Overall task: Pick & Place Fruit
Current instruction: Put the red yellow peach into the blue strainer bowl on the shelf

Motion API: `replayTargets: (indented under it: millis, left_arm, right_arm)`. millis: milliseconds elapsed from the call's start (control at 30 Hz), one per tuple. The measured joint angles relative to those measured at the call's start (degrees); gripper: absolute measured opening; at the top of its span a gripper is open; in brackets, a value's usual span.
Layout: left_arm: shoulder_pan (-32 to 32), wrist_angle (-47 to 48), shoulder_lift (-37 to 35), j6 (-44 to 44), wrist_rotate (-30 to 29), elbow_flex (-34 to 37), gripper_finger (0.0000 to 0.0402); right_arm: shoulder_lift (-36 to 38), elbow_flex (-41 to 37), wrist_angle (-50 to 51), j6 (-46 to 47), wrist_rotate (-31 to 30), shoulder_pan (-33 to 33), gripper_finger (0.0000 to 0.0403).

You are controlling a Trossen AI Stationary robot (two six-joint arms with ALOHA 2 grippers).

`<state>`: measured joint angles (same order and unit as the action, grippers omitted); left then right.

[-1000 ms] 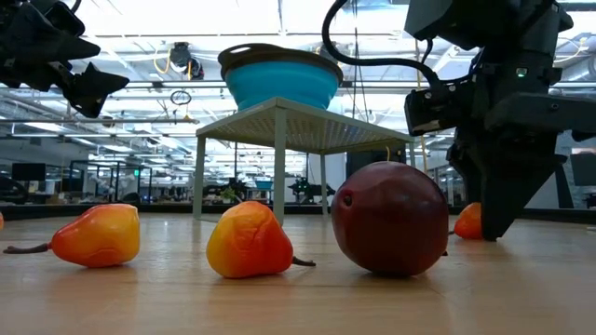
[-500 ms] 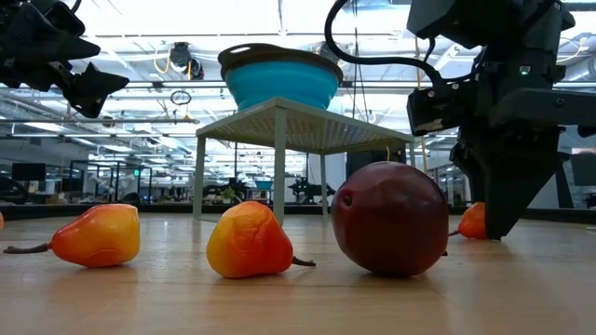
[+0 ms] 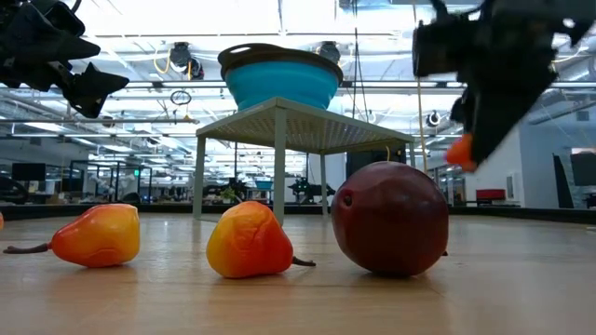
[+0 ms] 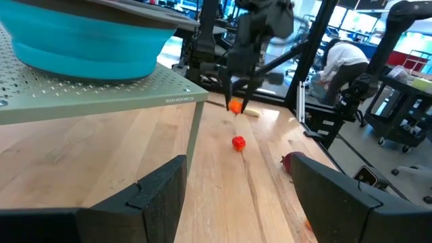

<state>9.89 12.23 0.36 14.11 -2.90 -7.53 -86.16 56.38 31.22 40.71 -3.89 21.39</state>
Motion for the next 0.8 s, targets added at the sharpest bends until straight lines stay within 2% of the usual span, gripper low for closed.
replayTargets:
  millis: [167, 333, 800]
  left_arm:
    - [0.0, 0.0, 0.0, 0.0, 0.0, 0.0, 0.0267]
    - [0.0, 0.0, 0.0, 0.2, 0.0, 0.0, 0.0267]
    - [0.0, 0.0, 0.0, 1.4, 0.0, 0.0, 0.0267]
  right_arm:
    - [5.7, 0.0, -3.1, 2.1, -0.8, -0.6, 0.0130]
    - [9.6, 0.0, -10.3, 2.1, -1.0, -1.9, 0.0130]
    - [11.6, 0.1, -31.6, 4.9, -0.5, -4.9, 0.0130]
